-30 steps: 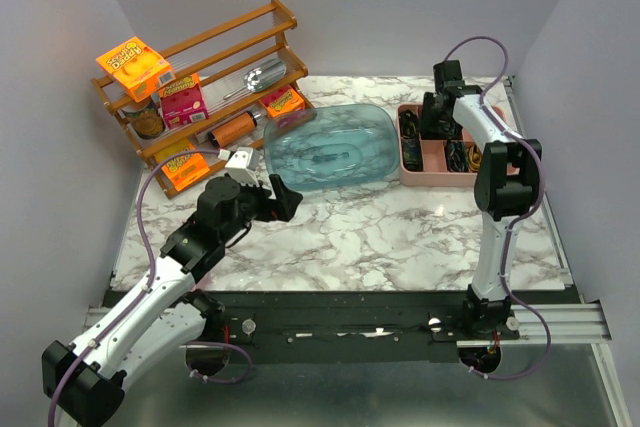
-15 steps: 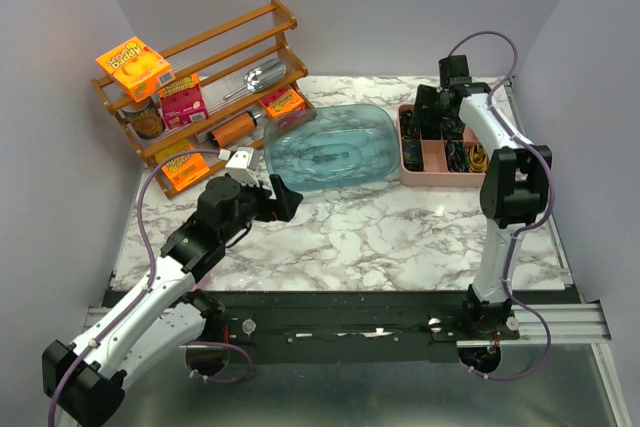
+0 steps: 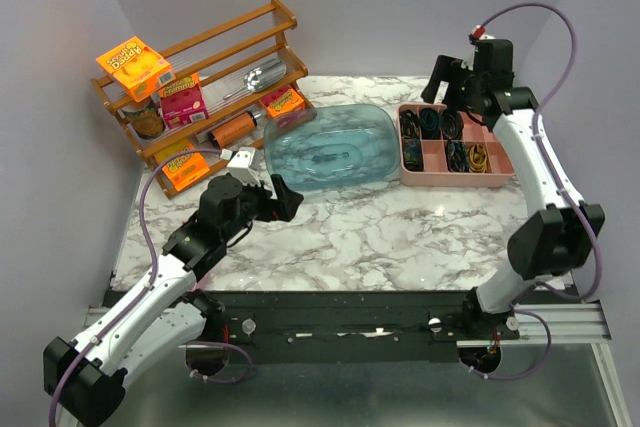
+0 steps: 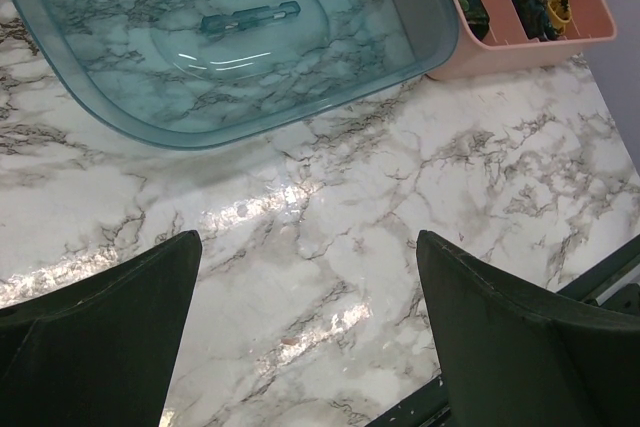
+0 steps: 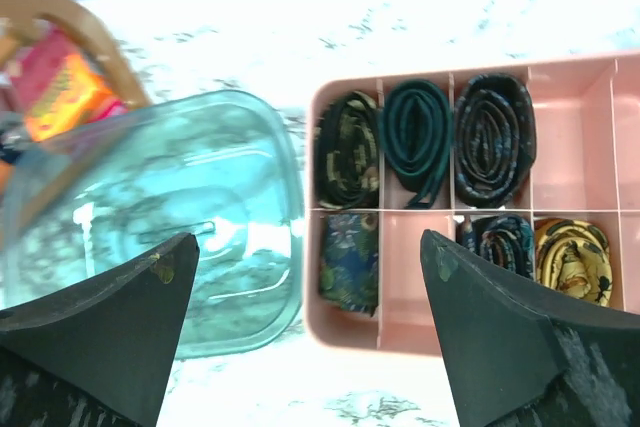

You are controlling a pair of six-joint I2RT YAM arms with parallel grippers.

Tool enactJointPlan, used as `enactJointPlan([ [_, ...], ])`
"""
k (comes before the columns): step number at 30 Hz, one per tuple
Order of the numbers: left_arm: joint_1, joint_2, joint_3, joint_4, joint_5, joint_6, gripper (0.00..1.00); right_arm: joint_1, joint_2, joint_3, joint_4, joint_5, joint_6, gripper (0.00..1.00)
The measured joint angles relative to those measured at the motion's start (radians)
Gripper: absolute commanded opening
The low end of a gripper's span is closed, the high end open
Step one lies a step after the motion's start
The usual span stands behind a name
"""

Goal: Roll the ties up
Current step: Reset both arms

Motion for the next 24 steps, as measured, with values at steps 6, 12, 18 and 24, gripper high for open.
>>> enactJointPlan([
  [6,0.000,0.002,0.000,0.000,-0.009,-0.001,0.99,0.006,-0.181,-0.153,0.120,-0.061,0.012,1.00],
  [12,0.000,0.018,0.000,0.000,-0.032,-0.001,0.99,0.006,-0.272,-0.216,0.181,-0.097,0.016,1.00],
  [18,0.000,0.021,0.000,0.000,-0.059,-0.002,0.99,0.006,-0.280,-0.226,0.220,-0.117,0.016,1.00],
  [24,0.000,0.067,0.011,0.000,-0.099,-0.004,0.99,0.006,-0.280,-0.296,0.243,-0.143,0.023,1.00],
])
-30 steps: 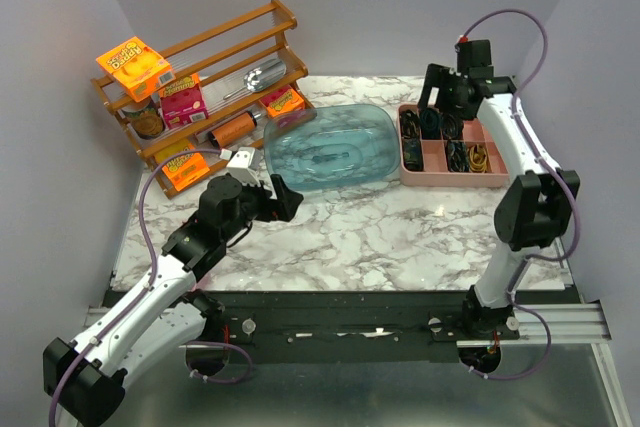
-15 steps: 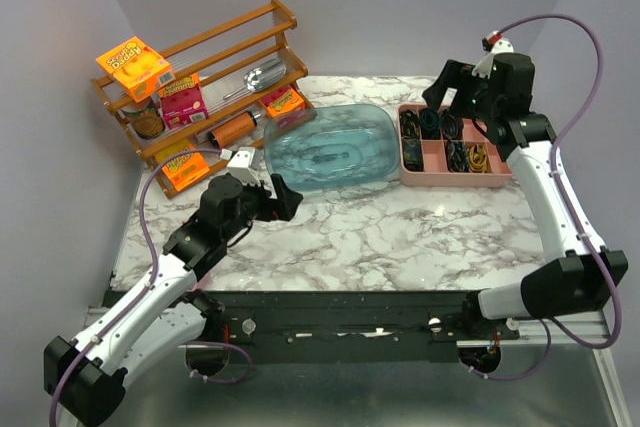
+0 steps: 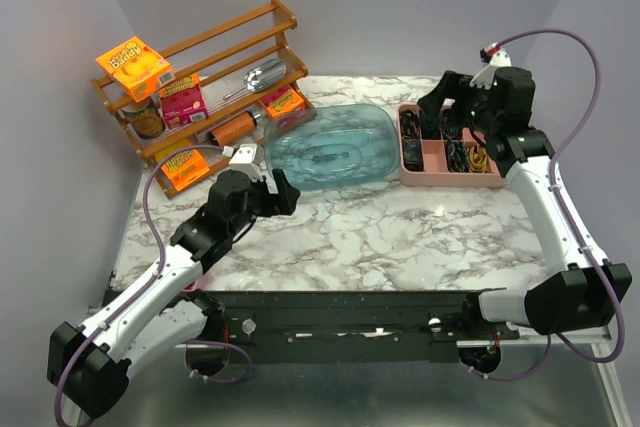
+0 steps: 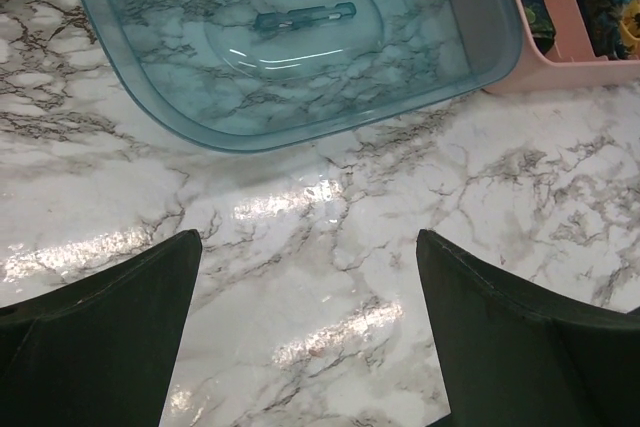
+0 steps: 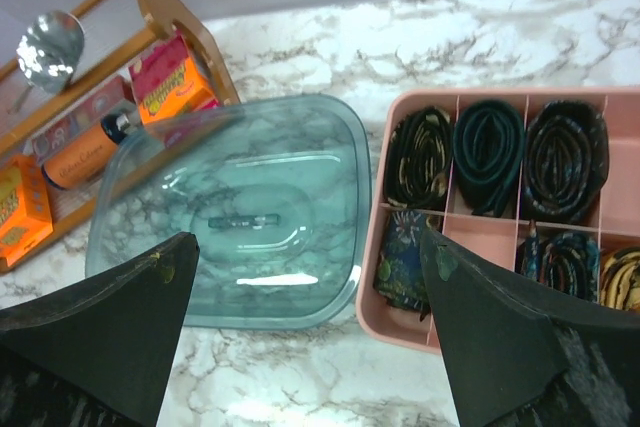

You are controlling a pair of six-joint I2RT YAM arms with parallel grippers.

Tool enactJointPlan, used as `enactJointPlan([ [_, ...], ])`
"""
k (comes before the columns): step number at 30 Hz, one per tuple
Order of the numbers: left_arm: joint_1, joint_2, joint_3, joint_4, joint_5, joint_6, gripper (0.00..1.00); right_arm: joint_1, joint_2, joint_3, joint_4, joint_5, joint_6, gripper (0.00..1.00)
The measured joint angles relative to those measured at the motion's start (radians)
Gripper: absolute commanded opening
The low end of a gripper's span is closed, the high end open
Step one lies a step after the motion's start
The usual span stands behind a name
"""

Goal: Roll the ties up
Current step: Reset both arms

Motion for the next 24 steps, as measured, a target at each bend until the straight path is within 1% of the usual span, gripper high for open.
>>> enactJointPlan([
  [8,0.000,0.206,0.122,-0.032,-0.026,-0.006,0.99,0.010,-0.002,-0.211,0.036,-0.033,0.022,1.00],
  [13,0.000,0.317,0.214,-0.063,-0.068,-0.010,0.99,0.053,-0.015,-0.326,0.047,-0.035,0.028,1.00],
  [20,0.000,0.383,0.334,-0.097,-0.126,-0.002,0.99,0.116,-0.095,-0.421,0.053,-0.034,0.028,1.00],
  [24,0.000,0.398,0.368,-0.097,-0.137,0.003,0.99,0.128,-0.119,-0.449,0.052,-0.033,0.028,1.00],
])
